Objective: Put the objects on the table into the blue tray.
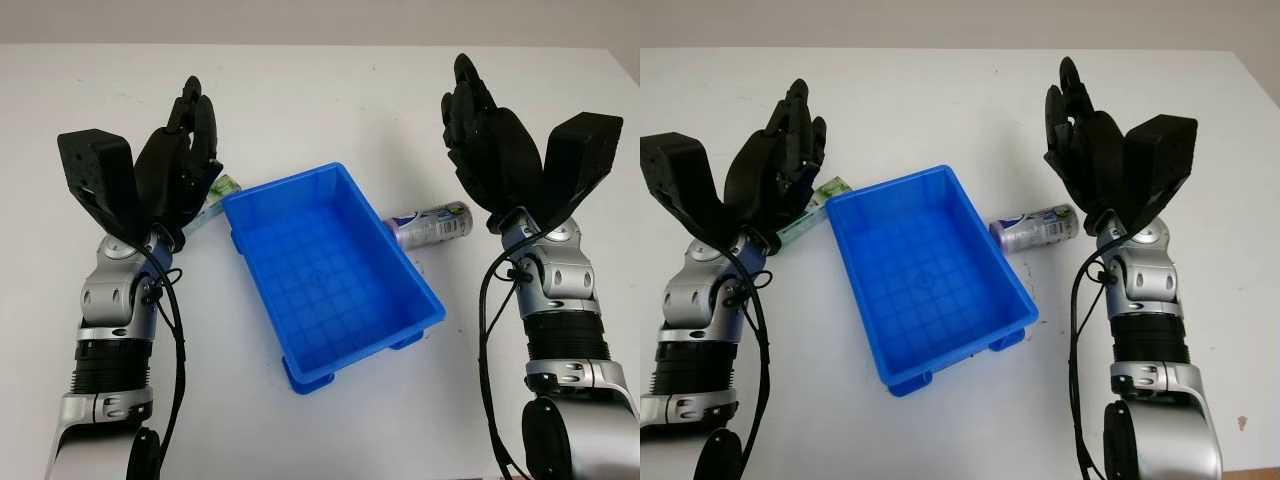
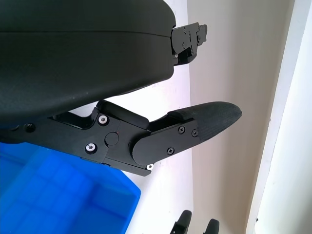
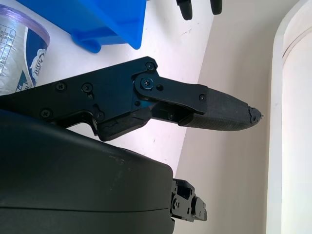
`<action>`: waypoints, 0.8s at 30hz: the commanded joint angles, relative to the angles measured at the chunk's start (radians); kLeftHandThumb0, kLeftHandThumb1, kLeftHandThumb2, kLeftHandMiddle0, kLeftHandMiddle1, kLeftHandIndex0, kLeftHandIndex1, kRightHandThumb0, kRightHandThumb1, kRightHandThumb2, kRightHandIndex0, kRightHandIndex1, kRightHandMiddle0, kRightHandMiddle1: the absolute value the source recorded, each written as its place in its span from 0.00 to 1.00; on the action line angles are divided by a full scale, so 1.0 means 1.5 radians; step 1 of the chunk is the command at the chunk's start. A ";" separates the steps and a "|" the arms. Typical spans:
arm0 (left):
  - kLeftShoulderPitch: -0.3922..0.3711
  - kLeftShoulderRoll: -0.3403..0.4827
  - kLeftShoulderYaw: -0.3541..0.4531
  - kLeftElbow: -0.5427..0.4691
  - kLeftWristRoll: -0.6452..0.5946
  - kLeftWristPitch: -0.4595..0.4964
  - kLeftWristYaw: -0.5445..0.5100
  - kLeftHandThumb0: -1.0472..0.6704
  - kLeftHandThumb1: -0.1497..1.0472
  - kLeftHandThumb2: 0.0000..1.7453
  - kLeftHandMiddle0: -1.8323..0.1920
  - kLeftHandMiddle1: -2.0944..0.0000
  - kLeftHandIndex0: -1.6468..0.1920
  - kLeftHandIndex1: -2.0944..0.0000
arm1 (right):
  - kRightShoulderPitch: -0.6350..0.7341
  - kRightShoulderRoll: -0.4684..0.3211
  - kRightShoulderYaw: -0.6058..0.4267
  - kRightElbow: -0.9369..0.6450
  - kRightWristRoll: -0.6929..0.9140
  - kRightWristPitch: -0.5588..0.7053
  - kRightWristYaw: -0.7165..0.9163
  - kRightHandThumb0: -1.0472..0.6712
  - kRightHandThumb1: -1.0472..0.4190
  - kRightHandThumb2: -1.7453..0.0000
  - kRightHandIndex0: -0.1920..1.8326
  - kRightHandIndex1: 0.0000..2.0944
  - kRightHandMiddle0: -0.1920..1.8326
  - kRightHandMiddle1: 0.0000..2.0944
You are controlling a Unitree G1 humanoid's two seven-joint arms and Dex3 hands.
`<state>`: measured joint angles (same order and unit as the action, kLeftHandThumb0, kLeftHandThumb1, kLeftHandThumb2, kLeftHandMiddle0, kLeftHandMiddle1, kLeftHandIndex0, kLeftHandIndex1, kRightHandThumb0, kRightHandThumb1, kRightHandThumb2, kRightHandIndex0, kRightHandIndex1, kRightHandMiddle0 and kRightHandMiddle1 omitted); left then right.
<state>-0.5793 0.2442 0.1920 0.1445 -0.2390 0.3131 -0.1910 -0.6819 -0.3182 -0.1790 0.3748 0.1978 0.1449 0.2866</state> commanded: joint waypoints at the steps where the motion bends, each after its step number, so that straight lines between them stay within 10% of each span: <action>1: 0.004 0.002 0.003 -0.021 -0.006 0.003 -0.001 0.19 1.00 0.42 1.00 1.00 1.00 1.00 | 0.004 -0.002 -0.003 -0.022 0.001 -0.003 -0.001 0.13 0.00 0.62 0.00 0.00 0.00 0.00; 15: -0.024 0.005 0.004 0.026 -0.002 -0.009 -0.009 0.19 1.00 0.42 1.00 1.00 1.00 1.00 | -0.019 -0.020 -0.009 -0.005 0.015 -0.001 0.023 0.14 0.00 0.67 0.00 0.00 0.00 0.00; 24: -0.022 0.012 0.003 0.011 -0.001 -0.009 -0.012 0.20 1.00 0.42 1.00 1.00 1.00 1.00 | -0.053 -0.141 0.021 -0.052 -0.079 -0.012 0.042 0.16 0.02 0.94 0.09 0.05 0.10 0.05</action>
<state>-0.5971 0.2479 0.1949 0.1814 -0.2395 0.3015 -0.2044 -0.7338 -0.4828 -0.1618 0.3289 0.1037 0.1427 0.3449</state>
